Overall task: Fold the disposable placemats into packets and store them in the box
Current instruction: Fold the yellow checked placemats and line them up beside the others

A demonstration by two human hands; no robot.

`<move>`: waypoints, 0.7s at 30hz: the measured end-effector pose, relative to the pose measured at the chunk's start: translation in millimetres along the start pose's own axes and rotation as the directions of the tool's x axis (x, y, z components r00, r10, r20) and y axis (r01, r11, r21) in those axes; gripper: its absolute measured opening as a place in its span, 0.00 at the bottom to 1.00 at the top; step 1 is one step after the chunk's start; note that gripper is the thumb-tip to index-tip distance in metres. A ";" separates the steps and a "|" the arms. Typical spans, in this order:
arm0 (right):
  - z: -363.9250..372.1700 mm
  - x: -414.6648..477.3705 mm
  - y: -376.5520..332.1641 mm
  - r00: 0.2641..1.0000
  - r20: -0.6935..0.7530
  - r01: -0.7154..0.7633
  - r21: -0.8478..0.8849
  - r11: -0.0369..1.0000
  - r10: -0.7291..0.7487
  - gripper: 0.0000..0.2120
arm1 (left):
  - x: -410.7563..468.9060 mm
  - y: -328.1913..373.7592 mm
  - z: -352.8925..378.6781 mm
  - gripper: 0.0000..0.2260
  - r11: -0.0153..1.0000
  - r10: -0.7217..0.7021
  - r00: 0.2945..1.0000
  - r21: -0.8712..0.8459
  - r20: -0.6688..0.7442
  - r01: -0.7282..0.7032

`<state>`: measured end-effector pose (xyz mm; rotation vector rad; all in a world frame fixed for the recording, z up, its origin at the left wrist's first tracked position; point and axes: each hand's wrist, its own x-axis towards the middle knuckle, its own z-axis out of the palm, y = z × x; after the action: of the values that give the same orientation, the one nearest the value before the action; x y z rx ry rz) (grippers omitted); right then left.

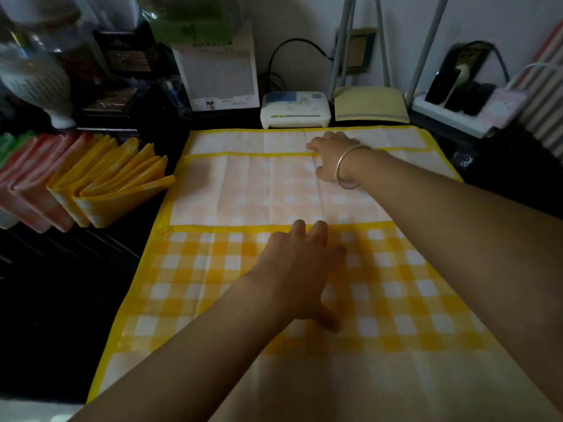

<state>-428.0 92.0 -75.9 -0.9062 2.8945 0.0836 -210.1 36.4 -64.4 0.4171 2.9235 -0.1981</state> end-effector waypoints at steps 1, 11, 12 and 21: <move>-3.0 1.2 -1.4 1.000 -0.025 0.008 -0.047 0.999 -0.009 0.28 | -0.1 -0.7 0.8 0.45 1.000 0.002 1.000 0.003 -0.009 -0.002; -39.7 -52.0 -11.3 0.911 -0.405 0.044 -0.089 0.995 -0.076 0.15 | -9.5 -1.2 6.5 0.46 0.999 -0.004 0.999 -0.047 -0.041 0.002; -47.8 -65.6 -12.5 0.892 -0.442 0.056 -0.089 0.995 -0.089 0.14 | -12.6 -0.8 7.4 0.46 0.998 -0.011 0.999 -0.064 -0.050 0.008; -59.0 -207.3 -36.6 0.741 -0.639 0.202 -0.081 0.976 -0.207 0.06 | -60.6 0.8 35.0 0.32 0.938 -0.060 0.969 -0.345 -0.240 -0.027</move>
<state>-242.9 174.1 6.5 -1.5079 3.3619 -0.3046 -147.0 15.6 -86.6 0.3826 3.1134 0.3930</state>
